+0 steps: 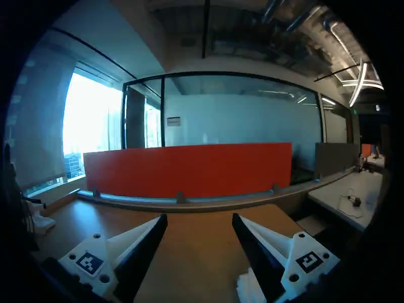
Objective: Fold towel
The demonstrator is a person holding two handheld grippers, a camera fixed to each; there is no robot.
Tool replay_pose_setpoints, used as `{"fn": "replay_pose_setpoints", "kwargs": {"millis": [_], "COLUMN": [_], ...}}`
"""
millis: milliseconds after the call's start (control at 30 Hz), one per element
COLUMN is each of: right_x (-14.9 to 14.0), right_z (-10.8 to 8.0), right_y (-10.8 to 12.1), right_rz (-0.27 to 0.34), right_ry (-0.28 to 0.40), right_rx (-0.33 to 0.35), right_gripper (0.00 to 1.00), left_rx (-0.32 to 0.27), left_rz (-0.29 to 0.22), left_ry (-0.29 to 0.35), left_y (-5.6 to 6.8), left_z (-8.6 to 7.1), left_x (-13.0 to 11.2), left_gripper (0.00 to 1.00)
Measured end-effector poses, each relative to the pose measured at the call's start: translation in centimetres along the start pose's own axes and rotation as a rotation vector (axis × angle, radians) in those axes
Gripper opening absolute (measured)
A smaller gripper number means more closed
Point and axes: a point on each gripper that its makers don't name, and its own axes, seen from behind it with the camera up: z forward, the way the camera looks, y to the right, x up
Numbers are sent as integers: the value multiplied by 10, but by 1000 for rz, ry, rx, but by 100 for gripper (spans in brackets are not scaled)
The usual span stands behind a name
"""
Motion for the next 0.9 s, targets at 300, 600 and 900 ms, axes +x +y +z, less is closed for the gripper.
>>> {"fn": "replay_pose_setpoints", "kwargs": {"millis": [300,600,900], "right_x": [0,1,-18], "right_z": [3,1,-3], "right_y": [-22,-31,-48], "right_rz": [4,-33,-41], "right_ry": [-6,1,-35], "right_rx": [17,8,30], "right_gripper": [100,100,100], "left_rx": [-3,-8,0], "left_rz": [-24,-7,40], "left_ry": [33,61,124], "left_y": [-6,-13,-20], "left_z": [1,11,18], "left_x": [2,-17,-34], "left_gripper": [92,93,92]}}
